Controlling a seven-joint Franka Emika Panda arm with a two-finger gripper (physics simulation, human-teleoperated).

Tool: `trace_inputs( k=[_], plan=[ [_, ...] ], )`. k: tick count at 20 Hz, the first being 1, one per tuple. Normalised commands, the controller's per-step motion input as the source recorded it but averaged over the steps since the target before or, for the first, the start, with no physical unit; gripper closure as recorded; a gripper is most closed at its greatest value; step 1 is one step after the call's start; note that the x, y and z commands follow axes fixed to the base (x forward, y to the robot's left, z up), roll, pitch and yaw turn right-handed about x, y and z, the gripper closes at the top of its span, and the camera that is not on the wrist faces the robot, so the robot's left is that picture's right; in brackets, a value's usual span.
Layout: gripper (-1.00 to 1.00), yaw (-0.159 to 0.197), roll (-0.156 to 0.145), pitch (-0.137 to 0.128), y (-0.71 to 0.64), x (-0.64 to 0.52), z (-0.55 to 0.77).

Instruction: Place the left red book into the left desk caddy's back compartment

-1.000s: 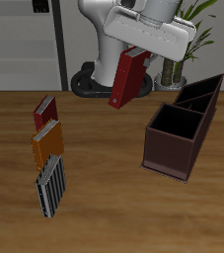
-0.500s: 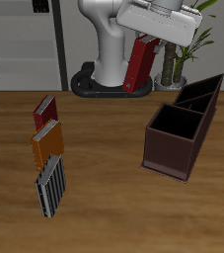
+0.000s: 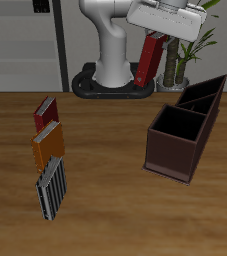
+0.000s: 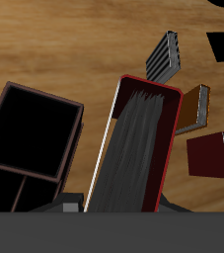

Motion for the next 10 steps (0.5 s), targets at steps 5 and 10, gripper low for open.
trace_inputs(
  k=[5,10],
  plan=[
    [1.0,0.025,0.051,-0.023,0.27,-0.32,-0.04],
    [1.0,-0.011,0.034,0.008,0.37,-0.28,-0.1]
  ],
)
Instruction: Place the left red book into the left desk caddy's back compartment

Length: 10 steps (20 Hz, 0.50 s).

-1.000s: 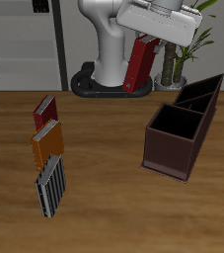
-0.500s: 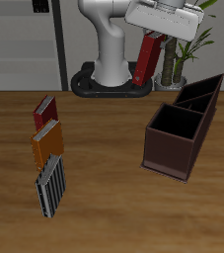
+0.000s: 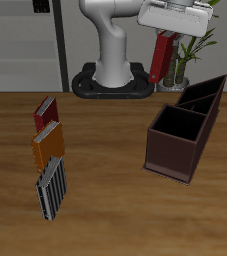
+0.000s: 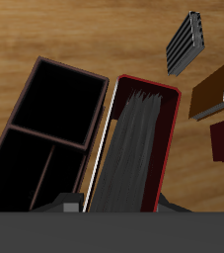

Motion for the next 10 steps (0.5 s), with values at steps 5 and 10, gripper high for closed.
trace_inputs(
  k=[5,10],
  plan=[
    [1.0,-0.067,-0.018,-0.007,0.22,-0.1,-0.05],
    [1.0,-0.082,0.01,0.017,0.22,-0.01,0.0]
  ],
)
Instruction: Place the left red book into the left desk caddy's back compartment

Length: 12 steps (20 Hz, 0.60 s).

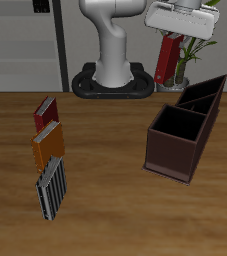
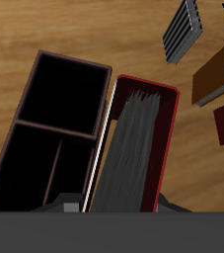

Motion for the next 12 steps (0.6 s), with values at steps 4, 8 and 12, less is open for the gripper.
trace_inputs(
  k=[4,8,12],
  plan=[
    [1.0,-0.097,-0.012,-0.007,0.22,-0.05,-0.01],
    [1.0,-0.047,0.044,0.033,0.26,0.0,-0.11],
    [1.0,-0.027,0.035,0.029,0.29,-0.02,-0.13]
  ],
)
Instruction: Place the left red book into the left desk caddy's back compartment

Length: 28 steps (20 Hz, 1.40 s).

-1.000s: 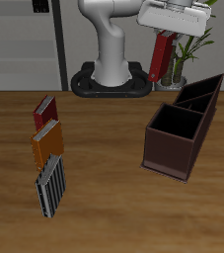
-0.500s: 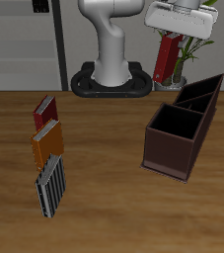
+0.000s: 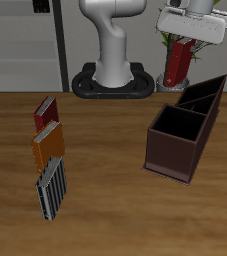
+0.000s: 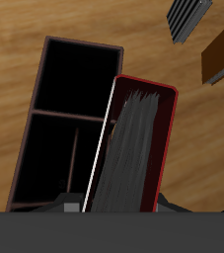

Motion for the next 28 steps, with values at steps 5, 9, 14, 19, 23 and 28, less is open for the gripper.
trace_inputs(
  k=[5,9,14,19,23,28],
  plan=[
    [1.0,-0.006,0.05,0.004,0.31,-0.04,-0.04],
    [1.0,-0.023,0.04,-0.007,0.27,0.0,0.06],
    [1.0,-0.001,0.042,-0.023,0.24,0.1,0.0],
    [1.0,-0.016,0.014,0.03,0.08,0.22,-0.12],
    [1.0,0.001,0.013,0.043,0.11,0.23,-0.21],
    [1.0,-0.022,0.024,0.044,0.14,0.21,-0.18]
  ],
)
